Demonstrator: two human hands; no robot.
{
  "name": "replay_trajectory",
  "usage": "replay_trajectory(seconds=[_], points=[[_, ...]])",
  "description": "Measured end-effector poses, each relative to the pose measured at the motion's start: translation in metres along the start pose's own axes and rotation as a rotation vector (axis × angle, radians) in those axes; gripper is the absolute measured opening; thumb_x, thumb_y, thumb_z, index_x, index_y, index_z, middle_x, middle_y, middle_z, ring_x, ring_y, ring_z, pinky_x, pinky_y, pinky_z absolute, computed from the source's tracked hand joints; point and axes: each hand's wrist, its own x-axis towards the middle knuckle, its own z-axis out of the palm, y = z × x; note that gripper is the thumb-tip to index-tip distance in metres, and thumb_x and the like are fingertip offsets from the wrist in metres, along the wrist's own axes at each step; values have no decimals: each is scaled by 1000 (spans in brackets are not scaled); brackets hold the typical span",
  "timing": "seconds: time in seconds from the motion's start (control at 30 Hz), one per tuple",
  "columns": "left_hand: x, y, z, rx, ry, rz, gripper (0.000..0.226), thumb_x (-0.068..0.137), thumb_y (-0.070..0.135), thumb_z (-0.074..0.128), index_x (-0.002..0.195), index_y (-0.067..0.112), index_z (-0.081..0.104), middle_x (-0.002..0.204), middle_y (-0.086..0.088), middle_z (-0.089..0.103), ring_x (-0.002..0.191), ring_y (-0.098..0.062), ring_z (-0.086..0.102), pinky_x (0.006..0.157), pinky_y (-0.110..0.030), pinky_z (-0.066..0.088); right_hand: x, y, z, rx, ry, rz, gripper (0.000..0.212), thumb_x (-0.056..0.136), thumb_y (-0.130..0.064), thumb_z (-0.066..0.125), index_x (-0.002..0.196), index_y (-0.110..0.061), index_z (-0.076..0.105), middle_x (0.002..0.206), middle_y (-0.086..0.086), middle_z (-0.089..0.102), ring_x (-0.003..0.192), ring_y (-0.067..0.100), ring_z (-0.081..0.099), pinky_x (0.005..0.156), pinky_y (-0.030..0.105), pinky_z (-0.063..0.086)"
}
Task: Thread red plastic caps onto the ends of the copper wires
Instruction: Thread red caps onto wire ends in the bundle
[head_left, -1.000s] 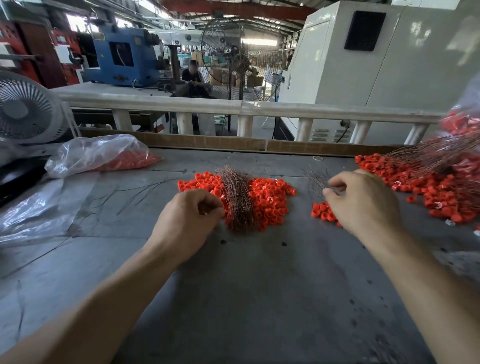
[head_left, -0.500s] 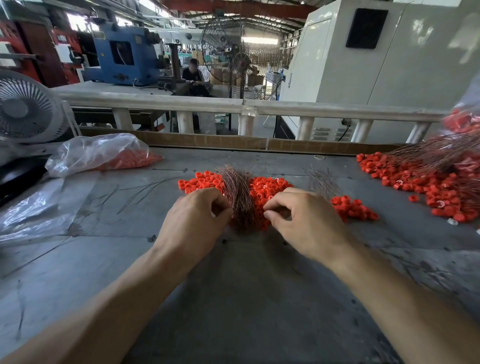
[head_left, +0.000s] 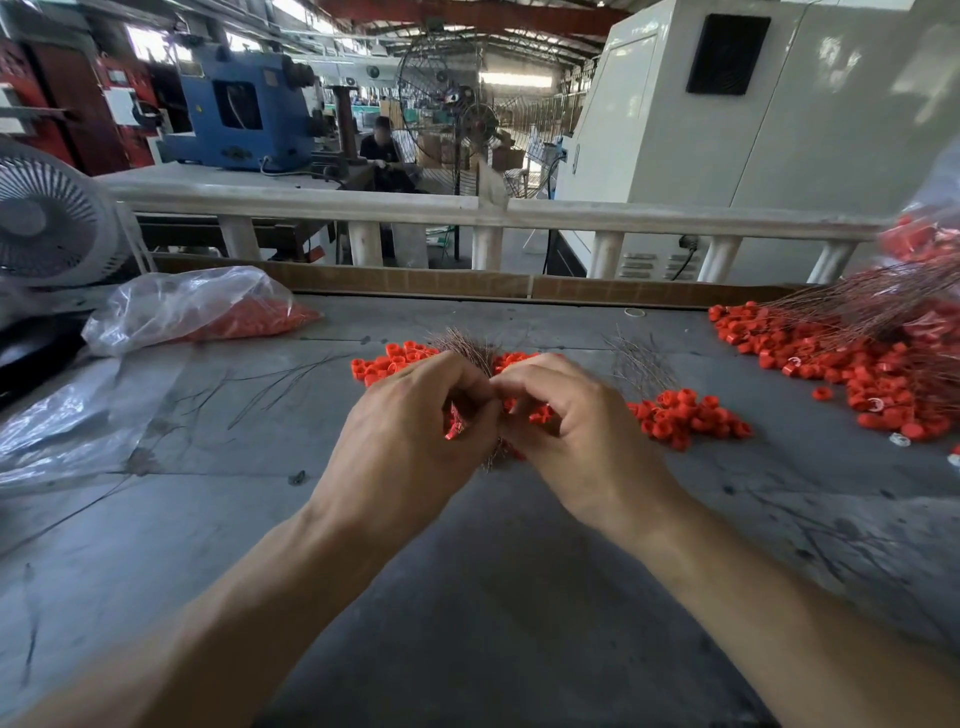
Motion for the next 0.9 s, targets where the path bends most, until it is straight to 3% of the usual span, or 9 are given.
replay_trajectory(seconds=[0.07,0.17,0.27,0.4,0.47,0.57,0.7,0.9], points=[[0,3,-1,-58,25,20,14,86,23,73,82,33,64,78,22,62,74,-1,57,63,-9,39,0,-1,1,92,21,31,16,87,-4,76,100,-13,78,100,-5,68,92,7,64,79,14,46],[0,3,-2,-164,64,18,11,88,24,73,83,31,66,79,20,64,69,-5,59,59,-10,41,0,2,-1,196,63,112,8,89,-11,76,94,-18,78,96,-6,72,91,10,68,81,23,53],[6,-9,-7,-198,119,-57,9,94,32,68,86,29,67,77,15,66,67,-10,63,56,-18,46,2,4,-6,336,119,194,11,95,-10,70,94,-20,75,96,-5,77,87,13,73,69,31,60],[15,-40,-14,22,106,-287,11,93,29,66,82,30,68,74,17,67,70,-2,62,59,-24,45,5,1,-19,608,295,180,12,102,-9,57,98,-14,66,86,8,77,87,24,77,55,29,59],[15,-54,-15,143,25,-379,9,92,26,66,84,29,69,78,15,67,76,-9,63,68,-31,51,7,0,-27,700,409,176,14,104,-13,52,99,-17,65,77,6,73,77,30,77,47,28,56],[16,-63,-15,223,-61,-422,7,89,27,70,83,31,70,83,13,68,84,-16,63,73,-33,49,9,2,-36,718,521,257,20,106,-14,49,99,-21,66,68,1,65,54,23,69,38,24,46],[13,-64,-12,319,-95,-399,3,88,31,70,85,30,70,85,11,67,84,-19,62,69,-31,42,6,9,-34,616,438,421,21,104,-10,53,97,-19,71,63,-2,60,44,12,51,35,21,34],[12,-63,-9,373,-91,-370,2,87,31,75,89,31,75,94,8,70,89,-20,63,71,-31,44,2,8,-21,501,192,525,23,102,-4,54,105,-18,72,72,1,71,53,13,57,39,24,41]])
